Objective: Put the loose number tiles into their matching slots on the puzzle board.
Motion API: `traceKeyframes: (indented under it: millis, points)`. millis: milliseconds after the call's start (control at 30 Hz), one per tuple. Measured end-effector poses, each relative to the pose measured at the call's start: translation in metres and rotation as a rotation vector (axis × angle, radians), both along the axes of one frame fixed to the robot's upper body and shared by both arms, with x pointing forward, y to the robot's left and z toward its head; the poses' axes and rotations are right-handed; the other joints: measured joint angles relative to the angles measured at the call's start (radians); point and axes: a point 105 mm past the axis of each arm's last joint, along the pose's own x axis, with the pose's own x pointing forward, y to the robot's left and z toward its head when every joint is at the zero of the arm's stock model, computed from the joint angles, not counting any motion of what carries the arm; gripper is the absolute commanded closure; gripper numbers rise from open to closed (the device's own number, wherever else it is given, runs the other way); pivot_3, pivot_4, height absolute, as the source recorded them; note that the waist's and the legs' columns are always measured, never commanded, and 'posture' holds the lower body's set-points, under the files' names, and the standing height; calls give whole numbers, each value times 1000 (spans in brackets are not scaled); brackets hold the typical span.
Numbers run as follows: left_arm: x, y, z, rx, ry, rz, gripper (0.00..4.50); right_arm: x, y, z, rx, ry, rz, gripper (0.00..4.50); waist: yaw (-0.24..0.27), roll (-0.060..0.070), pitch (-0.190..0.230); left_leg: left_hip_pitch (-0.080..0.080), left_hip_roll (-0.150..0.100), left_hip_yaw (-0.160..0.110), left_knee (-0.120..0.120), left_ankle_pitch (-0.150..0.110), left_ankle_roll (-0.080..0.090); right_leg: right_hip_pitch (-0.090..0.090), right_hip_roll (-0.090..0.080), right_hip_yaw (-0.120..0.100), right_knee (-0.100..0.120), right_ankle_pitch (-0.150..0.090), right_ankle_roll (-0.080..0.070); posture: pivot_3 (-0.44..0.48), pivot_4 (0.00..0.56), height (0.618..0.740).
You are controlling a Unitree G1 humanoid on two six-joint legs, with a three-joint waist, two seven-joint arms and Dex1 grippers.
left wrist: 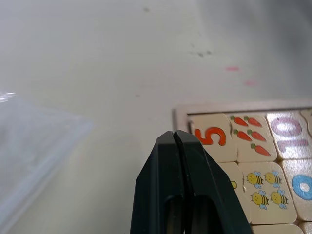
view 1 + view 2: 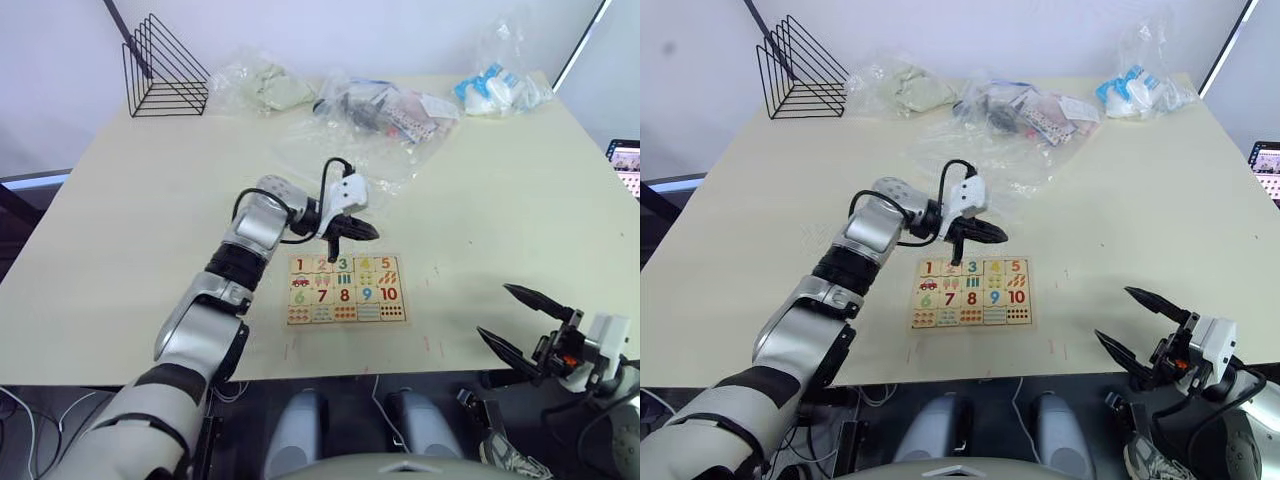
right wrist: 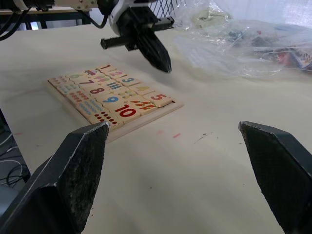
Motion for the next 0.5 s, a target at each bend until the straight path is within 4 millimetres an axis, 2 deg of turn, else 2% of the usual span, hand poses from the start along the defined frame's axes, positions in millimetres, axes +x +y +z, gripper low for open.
traceKeyframes:
  millis: [67, 100, 167, 233, 333, 500]
  points:
    - [-3, 7, 6, -76, 26, 28, 4463, 3, 0, 3, -2, -9, 3, 0, -2, 0, 0, 0, 0, 0, 0, 0, 0, 0, 0, 1, 0, 0, 0, 0, 150, 740]
    - [-13, 33, 20, -226, 53, 85, 4463, 8, -2, 5, -5, -3, 6, 0, -3, 0, 0, 0, 1, -1, 0, 0, 0, 0, 0, 0, 0, 0, 0, 0, 150, 740]
    - [-15, 38, 22, -245, 50, 94, 4463, 10, -2, 5, -5, 0, 7, 0, 0, 0, 0, 0, 1, -1, 0, 0, 0, 0, 0, 0, 1, 0, 0, 0, 150, 740]
    - [-24, 51, 25, -304, 47, 126, 4463, 13, -2, 7, -2, -5, 12, 0, 1, 1, 0, 1, 1, -2, 0, 0, 0, 0, 0, 1, 1, 0, 0, 0, 150, 740]
    - [-33, 67, 22, -359, 56, 193, 4463, 16, -4, 7, 0, 5, 13, 0, 2, 1, 0, 1, 0, -2, 0, 0, 0, 0, -1, 0, 1, 0, 0, 0, 150, 740]
    - [-46, 105, 8, -371, 54, 352, 4463, 17, -7, 5, -11, 19, 16, 0, 1, 1, 0, 1, 1, -3, 0, 0, 0, 0, -1, 1, 1, 0, 0, 0, 150, 740]
